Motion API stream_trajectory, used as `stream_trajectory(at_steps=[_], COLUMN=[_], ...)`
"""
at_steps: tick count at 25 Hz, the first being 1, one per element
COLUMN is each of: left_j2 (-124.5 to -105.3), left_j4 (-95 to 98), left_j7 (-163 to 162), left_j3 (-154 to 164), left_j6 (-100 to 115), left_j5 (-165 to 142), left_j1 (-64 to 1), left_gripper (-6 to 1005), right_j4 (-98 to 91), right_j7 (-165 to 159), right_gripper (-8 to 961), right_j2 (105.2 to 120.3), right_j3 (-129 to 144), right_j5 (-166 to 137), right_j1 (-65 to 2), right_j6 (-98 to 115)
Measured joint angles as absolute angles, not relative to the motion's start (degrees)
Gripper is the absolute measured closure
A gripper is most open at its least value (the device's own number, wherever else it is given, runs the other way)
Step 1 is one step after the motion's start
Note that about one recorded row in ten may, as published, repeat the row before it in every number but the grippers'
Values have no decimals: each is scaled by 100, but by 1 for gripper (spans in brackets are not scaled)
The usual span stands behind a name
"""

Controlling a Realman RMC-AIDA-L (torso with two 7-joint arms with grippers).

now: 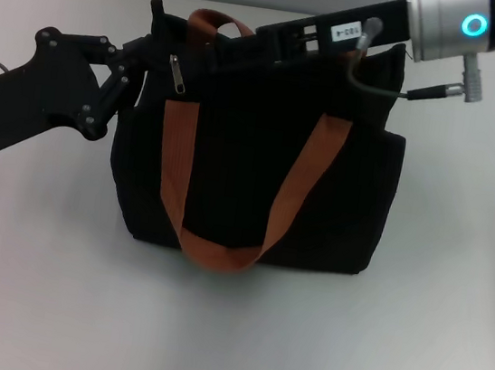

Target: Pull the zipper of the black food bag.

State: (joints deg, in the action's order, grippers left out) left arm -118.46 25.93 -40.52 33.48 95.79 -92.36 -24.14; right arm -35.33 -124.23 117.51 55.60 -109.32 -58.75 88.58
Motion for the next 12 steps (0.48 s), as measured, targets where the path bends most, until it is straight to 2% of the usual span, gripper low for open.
stream_trajectory(at_steps=[5, 12], left_j2=[-11848, -11848], left_j4=[2593, 2592], left_j7=[-4052, -4056], left_j3=[3344, 3327], left_j6=[9600, 9667], left_j5=[-9236, -9238], left_j1=[-2426, -2467], left_gripper=[973, 973], right_j4=[-3533, -3534], right_j7=[-12562, -12624], right_gripper=[382, 492], right_j2=[11773, 11841], right_j3=[5846, 5971], right_j5=[-11048, -11186], right_j1=[-6002, -6130], right_j6=[8613, 8331])
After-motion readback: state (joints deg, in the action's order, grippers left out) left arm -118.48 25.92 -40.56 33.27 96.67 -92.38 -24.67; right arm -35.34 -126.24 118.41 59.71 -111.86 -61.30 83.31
